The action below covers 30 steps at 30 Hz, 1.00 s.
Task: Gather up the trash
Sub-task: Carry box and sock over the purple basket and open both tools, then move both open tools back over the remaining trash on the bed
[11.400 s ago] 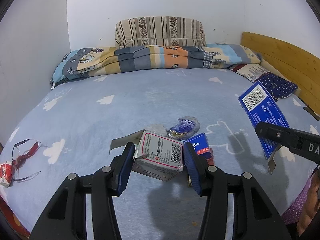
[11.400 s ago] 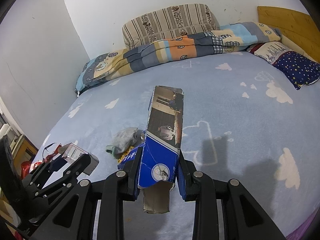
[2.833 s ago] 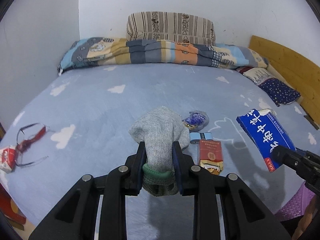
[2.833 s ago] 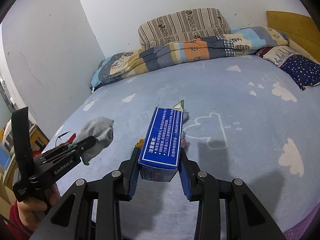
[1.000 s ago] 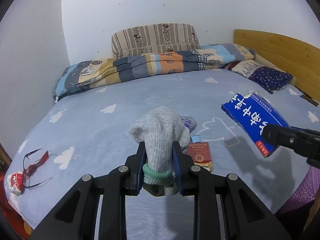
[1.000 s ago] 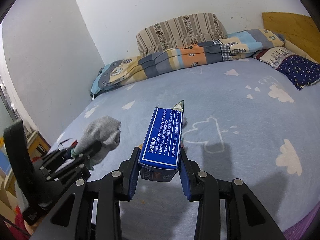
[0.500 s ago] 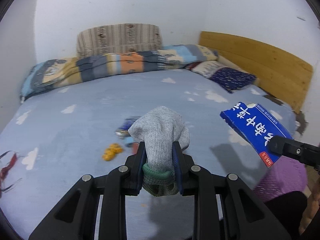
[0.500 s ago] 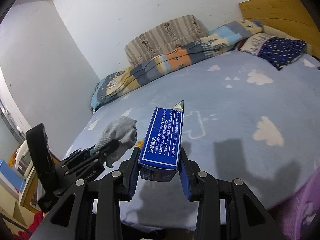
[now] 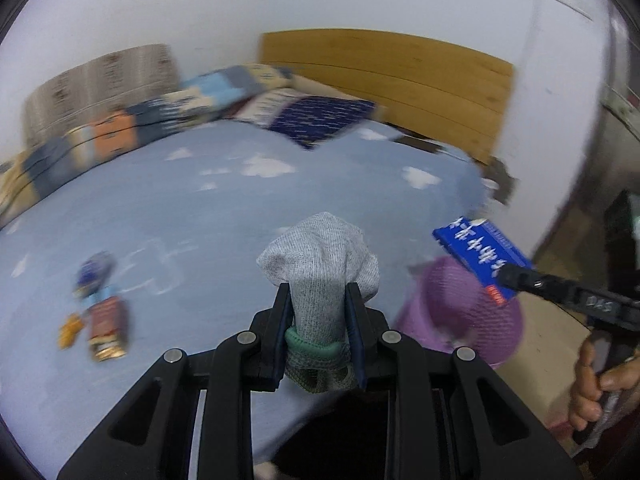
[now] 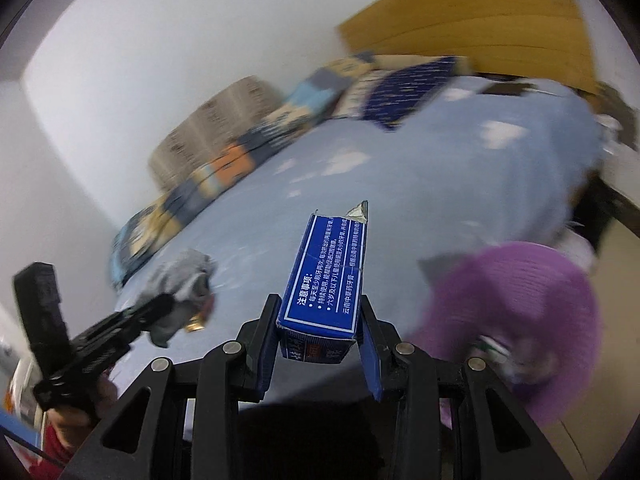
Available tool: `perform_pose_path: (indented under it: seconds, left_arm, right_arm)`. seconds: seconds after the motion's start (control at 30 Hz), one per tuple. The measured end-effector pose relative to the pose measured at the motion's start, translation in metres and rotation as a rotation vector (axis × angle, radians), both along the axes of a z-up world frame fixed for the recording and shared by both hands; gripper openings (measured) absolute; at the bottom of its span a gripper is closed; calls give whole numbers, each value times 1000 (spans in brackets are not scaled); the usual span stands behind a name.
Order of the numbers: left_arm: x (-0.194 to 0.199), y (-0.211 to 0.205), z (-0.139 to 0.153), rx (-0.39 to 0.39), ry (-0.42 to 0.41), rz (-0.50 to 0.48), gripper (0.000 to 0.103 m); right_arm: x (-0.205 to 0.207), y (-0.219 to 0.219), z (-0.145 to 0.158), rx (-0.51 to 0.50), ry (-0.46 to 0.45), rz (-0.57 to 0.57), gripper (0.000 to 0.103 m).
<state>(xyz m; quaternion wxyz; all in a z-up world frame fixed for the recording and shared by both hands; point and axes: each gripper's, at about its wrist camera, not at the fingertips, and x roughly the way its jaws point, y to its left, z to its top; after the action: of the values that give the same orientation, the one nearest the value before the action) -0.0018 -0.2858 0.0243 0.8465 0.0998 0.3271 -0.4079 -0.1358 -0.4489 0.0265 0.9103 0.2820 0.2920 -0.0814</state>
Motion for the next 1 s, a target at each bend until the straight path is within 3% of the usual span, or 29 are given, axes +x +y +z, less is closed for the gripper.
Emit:
perform_pose_path:
  seconds: [0.27, 0.47, 0.53, 0.57, 0.73, 1.0]
  left_arm:
    - [-40, -92, -8, 37, 100, -179, 25]
    - [-59, -143, -20, 82, 165, -246, 27]
    - [-60, -154, -25, 92, 188, -257, 47]
    - [-60, -158, -27, 94, 202, -258, 51]
    - [-57, -148, -29, 89, 201, -264, 53]
    - [-23, -83, -22, 34, 207, -130, 53]
  right_arm:
    - [-64, -71, -10, 33, 16, -194, 38]
    - [-72, -94, -18, 49, 31, -255, 39]
    - [-68, -100, -25, 56, 45, -275, 40]
    - [-69, -104, -29, 56, 54, -290, 40]
    - [-75, -121, -49, 75, 105, -330, 44]
    - [-72, -110, -43, 89, 80, -296, 44]
